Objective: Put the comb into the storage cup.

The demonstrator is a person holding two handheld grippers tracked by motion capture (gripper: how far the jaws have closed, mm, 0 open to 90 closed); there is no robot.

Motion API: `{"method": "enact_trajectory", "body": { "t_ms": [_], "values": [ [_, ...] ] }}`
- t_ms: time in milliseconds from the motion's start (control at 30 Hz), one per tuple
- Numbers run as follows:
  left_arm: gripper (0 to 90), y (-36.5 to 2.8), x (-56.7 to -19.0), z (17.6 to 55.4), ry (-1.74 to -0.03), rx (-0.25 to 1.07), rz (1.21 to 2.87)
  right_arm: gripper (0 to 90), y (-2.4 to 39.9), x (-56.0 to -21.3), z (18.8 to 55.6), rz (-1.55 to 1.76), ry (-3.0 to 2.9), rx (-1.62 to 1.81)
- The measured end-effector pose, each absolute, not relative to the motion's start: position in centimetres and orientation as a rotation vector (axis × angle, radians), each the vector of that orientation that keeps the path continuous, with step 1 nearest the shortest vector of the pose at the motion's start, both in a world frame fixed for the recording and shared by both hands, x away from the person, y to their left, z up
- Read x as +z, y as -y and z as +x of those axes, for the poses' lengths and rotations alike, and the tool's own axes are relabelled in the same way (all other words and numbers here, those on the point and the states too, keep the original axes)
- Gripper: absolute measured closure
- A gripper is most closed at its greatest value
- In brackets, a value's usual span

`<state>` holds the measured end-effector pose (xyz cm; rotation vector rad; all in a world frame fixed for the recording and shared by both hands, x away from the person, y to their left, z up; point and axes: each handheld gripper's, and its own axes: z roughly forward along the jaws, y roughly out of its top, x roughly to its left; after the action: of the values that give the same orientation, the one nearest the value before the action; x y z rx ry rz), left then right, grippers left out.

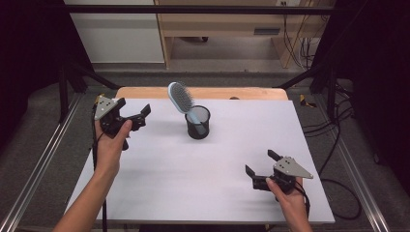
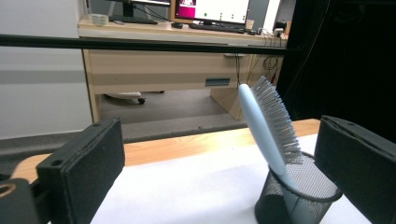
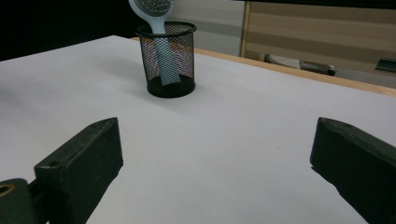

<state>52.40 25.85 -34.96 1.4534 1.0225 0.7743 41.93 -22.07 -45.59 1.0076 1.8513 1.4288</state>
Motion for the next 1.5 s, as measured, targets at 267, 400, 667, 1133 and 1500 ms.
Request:
{"method": "enact_trajectory", "body": {
  "t_ms": [267,400,667,1133,1500],
  "values": [
    [1.8,-27.0,-35.7,51.2,-1.030,0.769,1.454,2.6,22.0,-45.6,41.9,1.004,-1.858,1.423],
    [1.8,-27.6,-35.5,51.0,-1.022,0.791,1.455,2.7,22.0,-45.6,41.8,0.999,-1.860,1.421],
    [1.7,-29.1,-35.3,50.0,-1.015,0.808,1.445,2.7,22.0,-45.6,41.8,0.994,-1.862,1.417],
    [1.8,-31.6,-37.1,48.3,-1.038,0.802,1.418,2.8,21.9,-45.7,41.8,0.986,-1.864,1.423],
    [1.3,-32.4,-38.5,47.2,-1.036,0.793,1.417,2.8,22.0,-45.7,41.8,0.980,-1.871,1.427]
  ]
}}
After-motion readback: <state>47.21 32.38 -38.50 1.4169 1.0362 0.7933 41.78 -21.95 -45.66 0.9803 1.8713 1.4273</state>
